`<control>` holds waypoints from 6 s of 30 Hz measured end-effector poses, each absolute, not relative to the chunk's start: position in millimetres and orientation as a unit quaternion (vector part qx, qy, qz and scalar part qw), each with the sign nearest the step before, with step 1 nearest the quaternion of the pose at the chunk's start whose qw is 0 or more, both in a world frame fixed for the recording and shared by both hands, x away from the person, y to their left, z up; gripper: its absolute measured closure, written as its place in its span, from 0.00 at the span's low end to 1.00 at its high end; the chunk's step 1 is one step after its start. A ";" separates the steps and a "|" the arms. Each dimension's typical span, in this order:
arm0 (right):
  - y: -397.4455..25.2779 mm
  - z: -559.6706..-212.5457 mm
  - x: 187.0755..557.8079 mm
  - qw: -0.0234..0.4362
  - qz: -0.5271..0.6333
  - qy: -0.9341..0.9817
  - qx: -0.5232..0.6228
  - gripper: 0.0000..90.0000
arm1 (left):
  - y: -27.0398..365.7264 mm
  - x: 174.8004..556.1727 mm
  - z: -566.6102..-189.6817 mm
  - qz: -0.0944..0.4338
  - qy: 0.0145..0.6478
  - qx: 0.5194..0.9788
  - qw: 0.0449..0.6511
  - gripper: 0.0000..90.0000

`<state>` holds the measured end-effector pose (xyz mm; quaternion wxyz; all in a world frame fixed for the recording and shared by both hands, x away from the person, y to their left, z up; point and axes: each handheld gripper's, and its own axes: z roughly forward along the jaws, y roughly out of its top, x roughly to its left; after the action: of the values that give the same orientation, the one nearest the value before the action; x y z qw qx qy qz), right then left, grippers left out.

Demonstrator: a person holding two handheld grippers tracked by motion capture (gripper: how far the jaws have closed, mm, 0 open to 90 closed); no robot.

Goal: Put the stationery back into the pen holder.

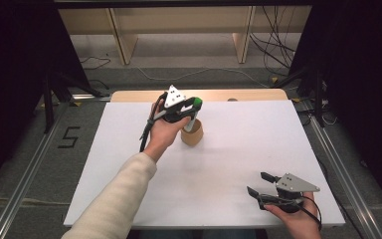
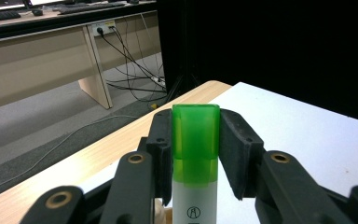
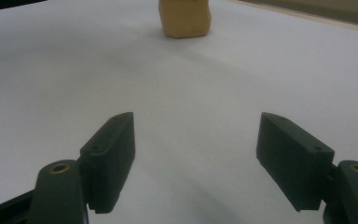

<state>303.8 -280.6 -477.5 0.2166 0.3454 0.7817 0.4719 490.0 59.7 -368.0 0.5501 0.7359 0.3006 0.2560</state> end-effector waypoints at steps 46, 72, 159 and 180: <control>-280.6 -478.1 304.6 0.214 0.476 0.781 0.343 0.32 | 52.4 503.9 -391.7 0.260 0.275 0.742 0.554 0.74; -280.8 -478.3 304.8 0.215 0.477 0.781 0.343 0.32 | 54.4 507.5 -406.3 0.258 0.279 0.749 0.543 0.74; -280.5 -478.4 304.3 0.212 0.476 0.782 0.343 0.32 | 48.5 508.7 -437.0 0.253 0.293 0.777 0.496 0.72; -279.3 -478.7 304.1 0.209 0.474 0.782 0.348 0.32 | 92.6 465.0 -408.5 0.219 0.321 0.793 0.469 0.34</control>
<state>304.1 -279.3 -478.7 0.2094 0.3478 0.7816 0.4736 465.0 92.6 -408.5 0.4691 0.7928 0.3214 0.2192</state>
